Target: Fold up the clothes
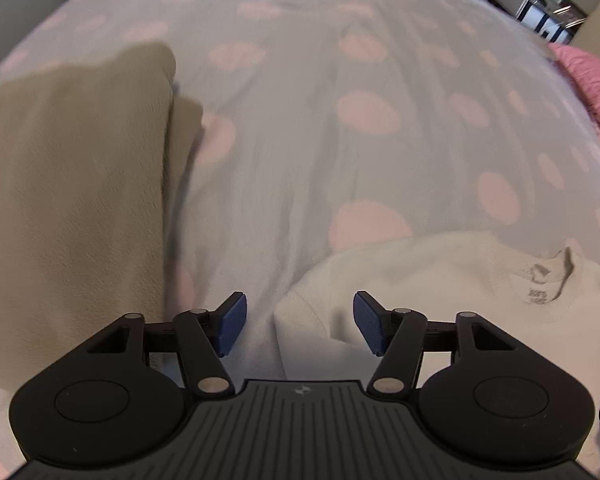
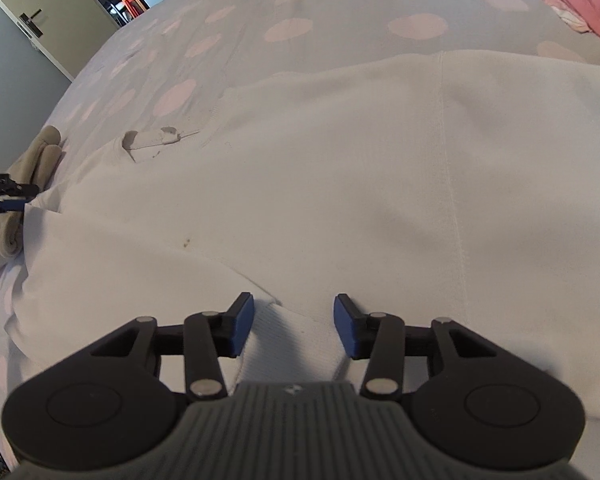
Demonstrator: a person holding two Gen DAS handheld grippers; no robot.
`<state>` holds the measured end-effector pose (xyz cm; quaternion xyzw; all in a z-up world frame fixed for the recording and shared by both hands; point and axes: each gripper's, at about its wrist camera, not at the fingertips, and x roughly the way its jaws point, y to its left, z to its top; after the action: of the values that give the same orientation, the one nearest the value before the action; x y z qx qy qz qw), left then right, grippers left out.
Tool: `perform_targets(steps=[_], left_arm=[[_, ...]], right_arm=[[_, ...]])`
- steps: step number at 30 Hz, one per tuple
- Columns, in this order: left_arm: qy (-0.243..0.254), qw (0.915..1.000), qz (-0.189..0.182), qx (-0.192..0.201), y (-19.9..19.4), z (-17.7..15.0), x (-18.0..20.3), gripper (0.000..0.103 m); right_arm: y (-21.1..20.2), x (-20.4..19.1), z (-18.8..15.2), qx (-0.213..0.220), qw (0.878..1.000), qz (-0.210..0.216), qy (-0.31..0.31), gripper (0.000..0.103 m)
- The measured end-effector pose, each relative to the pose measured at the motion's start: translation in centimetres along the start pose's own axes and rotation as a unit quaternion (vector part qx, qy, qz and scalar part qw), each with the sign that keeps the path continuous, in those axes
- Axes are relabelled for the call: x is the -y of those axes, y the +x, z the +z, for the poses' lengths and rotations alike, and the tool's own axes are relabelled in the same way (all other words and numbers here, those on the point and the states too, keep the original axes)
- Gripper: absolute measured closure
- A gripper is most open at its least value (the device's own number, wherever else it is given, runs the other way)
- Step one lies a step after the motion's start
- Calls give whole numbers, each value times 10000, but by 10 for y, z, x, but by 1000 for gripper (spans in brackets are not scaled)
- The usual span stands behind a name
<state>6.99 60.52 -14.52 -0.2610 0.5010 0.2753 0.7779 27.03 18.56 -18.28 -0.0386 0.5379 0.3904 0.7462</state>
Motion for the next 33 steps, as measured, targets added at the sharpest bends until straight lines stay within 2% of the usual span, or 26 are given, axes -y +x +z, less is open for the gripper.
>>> perform_targets(steps=[1, 2, 3, 6, 8, 10, 15, 16, 19, 20, 23, 27, 31, 33], left_arm=[[3, 10000, -7, -98, 5, 0, 0, 58], [29, 9999, -20, -153, 8, -1, -1, 71], [67, 9998, -40, -173, 9, -2, -1, 77], [279, 9995, 64, -148, 5, -1, 2, 90], [544, 9981, 268, -101, -2, 1, 7, 97], [788, 9954, 540, -102, -8, 6, 11, 98], [1358, 9819, 1312, -157, -9, 16, 35, 97], [1316, 9815, 1386, -136, -6, 17, 37, 95], [1172, 9810, 1548, 5, 1, 20, 39, 81], [1116, 9813, 1564, 104, 0, 20, 36, 80], [1099, 9831, 1401, 422, -14, 20, 27, 74], [1100, 9877, 929, 613, -34, 11, 12, 65], [1013, 9905, 568, 740, -50, -6, -4, 66], [1119, 9907, 468, 618, -48, -16, -6, 74]], right_arm=[[2, 0, 0, 8, 10000, 59, 28, 61], [4, 0, 0, 13, 9999, 105, 62, 65], [6, 0, 0, 17, 9998, 164, 95, 75], [5, -3, -3, 27, 9989, 427, 189, 93], [-1, -8, -2, 135, 9984, 509, 184, 97], [-12, -14, 4, 374, 9982, 469, 71, 98], [-29, -25, 24, 956, 9951, 107, -227, 99], [-27, -27, 27, 990, 9947, 67, -266, 99], [-12, -29, 30, 900, 9953, -87, -341, 99], [-8, -28, 30, 895, 9953, -121, -349, 99], [2, -22, 30, 866, 9957, -161, -293, 99], [9, -15, 28, 831, 9963, -111, -173, 98], [11, -16, 28, 827, 9964, -104, -145, 98], [10, -16, 27, 827, 9964, -104, -148, 98]])
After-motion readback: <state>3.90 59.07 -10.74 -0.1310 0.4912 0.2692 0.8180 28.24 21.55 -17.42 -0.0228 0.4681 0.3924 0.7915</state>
